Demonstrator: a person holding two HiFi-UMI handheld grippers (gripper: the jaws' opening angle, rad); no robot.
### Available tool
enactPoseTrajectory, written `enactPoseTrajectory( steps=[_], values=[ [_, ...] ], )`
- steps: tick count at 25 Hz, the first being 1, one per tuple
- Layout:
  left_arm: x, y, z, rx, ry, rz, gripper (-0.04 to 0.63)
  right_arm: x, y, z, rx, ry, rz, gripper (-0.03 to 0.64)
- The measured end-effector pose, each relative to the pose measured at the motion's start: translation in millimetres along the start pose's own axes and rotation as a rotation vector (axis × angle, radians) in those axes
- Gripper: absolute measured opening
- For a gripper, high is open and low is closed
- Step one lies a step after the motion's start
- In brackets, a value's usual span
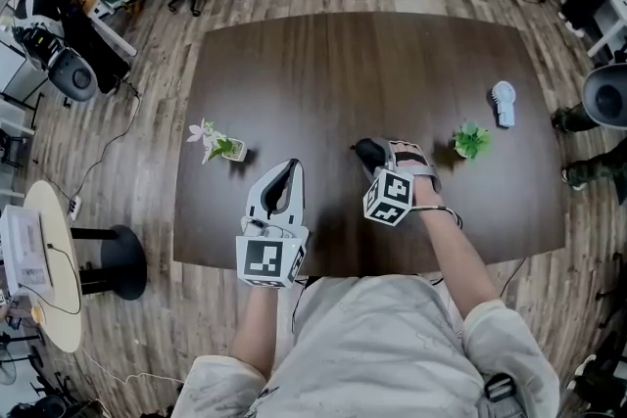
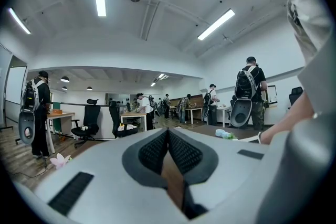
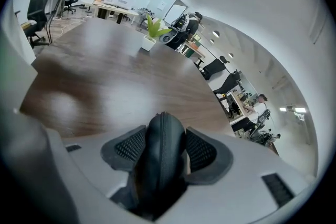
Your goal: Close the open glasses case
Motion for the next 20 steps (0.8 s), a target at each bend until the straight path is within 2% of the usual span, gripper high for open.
enactPoseTrajectory(
  steps=[3,8,10,14,20],
  values=[
    [-0.9,-0.2,0.6,0.001,0.002,0.000,0.003,3.2,8.7,6.3,0.021,-0.013,-0.009,0.254],
    [-2.6,0.5,1.8,0.002,0.004,0.007,0.003,12.9,29.7,21.3,0.110,-0.056,-0.080,0.256],
    [-2.7,0.3,2.3,0.002,0.003,0.010,0.003,16.8,42.2,24.5,0.130,-0.057,-0.071,0.248],
    [-2.1,-0.2,2.6,0.001,-0.001,0.017,0.003,19.1,56.6,26.0,0.126,-0.067,-0.067,0.244],
    [-1.1,2.2,-2.6,0.006,-0.014,0.023,0.003,20.9,49.5,23.3,0.121,-0.088,-0.086,0.247]
  ],
)
Point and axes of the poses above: the fingertips, and each gripper's own axes: z backward along the fingers, y to its left, x out of its top, the point moved 5 cm from there along z, backward along the fingers, and after that the axes turned 7 degrees about x, right-handed, at the moved point
